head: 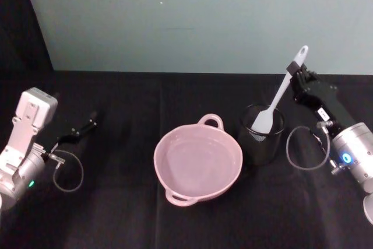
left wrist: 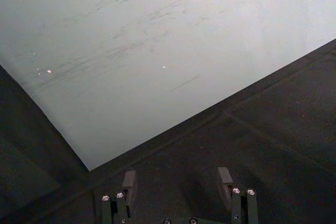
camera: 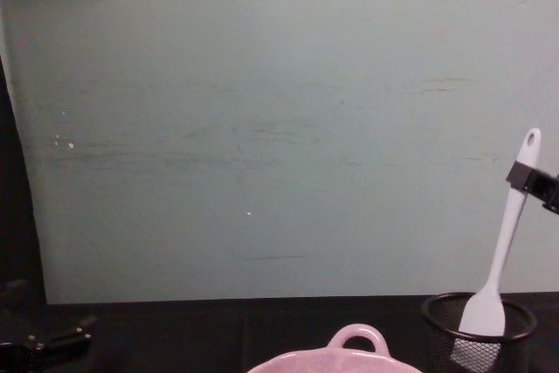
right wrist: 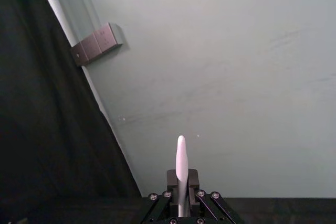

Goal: Use the one hand to pick up the spoon and stir the clear water in the bowl.

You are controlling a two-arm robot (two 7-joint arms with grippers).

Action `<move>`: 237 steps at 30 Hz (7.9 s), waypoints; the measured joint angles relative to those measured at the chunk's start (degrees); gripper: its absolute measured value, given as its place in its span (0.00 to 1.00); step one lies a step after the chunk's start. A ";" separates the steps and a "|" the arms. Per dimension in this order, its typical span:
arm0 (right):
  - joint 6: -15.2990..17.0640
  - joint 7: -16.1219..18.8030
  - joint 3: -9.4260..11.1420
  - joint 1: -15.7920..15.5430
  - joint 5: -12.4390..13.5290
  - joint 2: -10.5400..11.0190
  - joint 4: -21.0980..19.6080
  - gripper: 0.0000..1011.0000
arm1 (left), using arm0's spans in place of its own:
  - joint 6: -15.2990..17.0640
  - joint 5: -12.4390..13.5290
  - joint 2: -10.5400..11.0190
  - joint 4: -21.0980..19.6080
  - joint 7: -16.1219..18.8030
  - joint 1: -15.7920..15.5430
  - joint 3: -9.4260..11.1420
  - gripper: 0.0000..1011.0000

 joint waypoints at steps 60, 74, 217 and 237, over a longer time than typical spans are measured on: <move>-0.20 1.36 -1.76 -0.40 1.03 -0.15 4.38 0.27 | 0.00 0.00 0.00 0.00 0.00 0.00 0.00 0.99; -0.14 1.30 -1.76 -0.40 0.91 -0.15 4.30 0.72 | 0.00 0.00 0.00 0.00 0.00 0.00 0.00 0.99; -12.91 -15.60 7.97 -18.04 -30.24 -2.39 -4.32 0.99 | 0.00 0.00 0.00 0.00 0.00 0.00 0.00 0.99; -12.91 -15.69 7.97 -18.09 -30.31 -2.32 -4.41 0.99 | 0.00 0.00 0.00 0.00 0.00 0.00 0.00 0.99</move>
